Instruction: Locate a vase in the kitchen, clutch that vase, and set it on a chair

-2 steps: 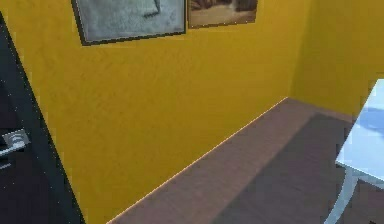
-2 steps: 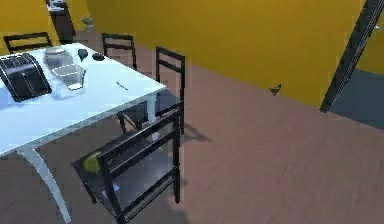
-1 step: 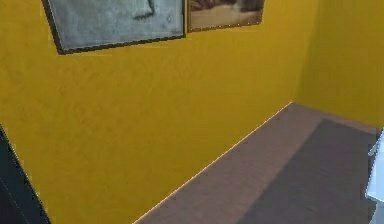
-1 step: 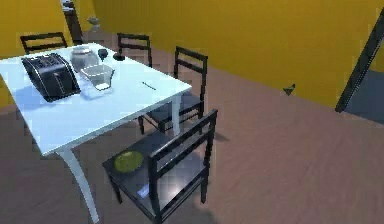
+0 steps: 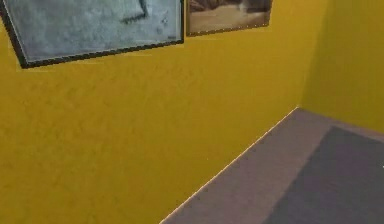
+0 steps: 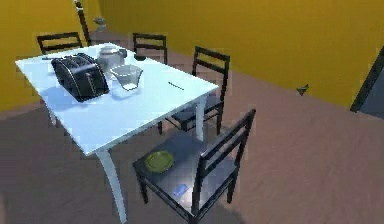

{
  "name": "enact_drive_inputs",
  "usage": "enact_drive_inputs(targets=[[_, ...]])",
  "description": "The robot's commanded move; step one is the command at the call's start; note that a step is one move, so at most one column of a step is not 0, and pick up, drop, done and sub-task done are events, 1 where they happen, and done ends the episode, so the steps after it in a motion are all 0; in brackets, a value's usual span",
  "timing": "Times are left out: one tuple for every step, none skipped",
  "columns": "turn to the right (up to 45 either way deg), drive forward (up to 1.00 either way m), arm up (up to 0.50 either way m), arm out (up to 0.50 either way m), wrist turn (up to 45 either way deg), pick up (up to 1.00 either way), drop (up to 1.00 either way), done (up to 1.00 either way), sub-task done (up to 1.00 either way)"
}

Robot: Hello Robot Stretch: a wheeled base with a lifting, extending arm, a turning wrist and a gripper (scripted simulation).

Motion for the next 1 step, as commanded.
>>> enact_drive_inputs(targets=[[24.0, 0.00, 0.00, 0.00, 0.0, 0.00, 0.00, 0.00, 0.00]])
